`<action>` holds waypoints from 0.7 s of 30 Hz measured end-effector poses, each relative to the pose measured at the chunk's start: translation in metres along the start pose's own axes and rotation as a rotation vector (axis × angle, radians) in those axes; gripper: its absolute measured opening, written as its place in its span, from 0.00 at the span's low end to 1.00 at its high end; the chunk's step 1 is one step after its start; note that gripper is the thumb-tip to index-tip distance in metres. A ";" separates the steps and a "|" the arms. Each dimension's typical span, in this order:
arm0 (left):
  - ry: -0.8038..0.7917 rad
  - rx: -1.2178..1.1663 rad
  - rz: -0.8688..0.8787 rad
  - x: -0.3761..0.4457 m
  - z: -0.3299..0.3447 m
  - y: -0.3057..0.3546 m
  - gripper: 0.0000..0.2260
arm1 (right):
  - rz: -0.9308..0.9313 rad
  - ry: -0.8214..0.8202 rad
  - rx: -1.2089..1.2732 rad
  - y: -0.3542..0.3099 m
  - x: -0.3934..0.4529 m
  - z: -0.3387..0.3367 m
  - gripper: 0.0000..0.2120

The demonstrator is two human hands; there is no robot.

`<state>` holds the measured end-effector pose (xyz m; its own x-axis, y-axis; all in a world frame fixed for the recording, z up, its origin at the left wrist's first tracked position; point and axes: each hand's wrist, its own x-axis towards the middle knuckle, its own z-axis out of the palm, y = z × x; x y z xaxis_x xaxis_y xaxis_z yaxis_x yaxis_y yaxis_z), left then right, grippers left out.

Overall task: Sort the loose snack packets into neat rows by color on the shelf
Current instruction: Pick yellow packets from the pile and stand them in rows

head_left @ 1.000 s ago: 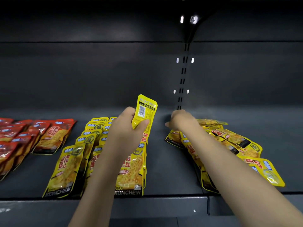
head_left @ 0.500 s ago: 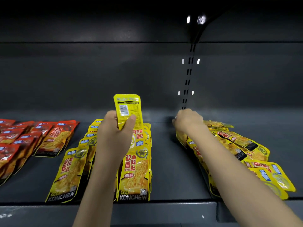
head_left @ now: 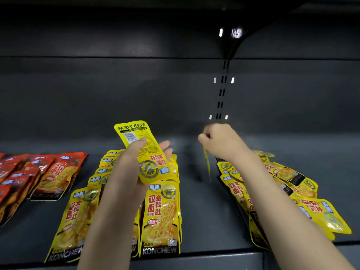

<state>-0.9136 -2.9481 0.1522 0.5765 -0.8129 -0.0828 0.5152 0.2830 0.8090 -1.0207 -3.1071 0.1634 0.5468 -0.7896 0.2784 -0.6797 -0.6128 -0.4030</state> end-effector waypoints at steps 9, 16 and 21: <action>-0.066 -0.129 0.038 -0.005 -0.027 0.014 0.07 | 0.052 0.070 0.229 -0.023 0.013 0.021 0.16; -0.092 -0.096 0.061 0.001 -0.041 0.013 0.09 | 0.368 0.060 1.389 -0.026 -0.004 0.012 0.11; -0.109 -0.109 0.017 0.001 -0.038 0.011 0.08 | 0.537 0.059 1.911 -0.026 -0.023 0.018 0.13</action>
<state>-0.8832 -2.9265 0.1386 0.5167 -0.8562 -0.0007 0.5746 0.3462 0.7416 -1.0071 -3.0723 0.1520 0.4600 -0.8732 -0.1613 0.5960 0.4382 -0.6729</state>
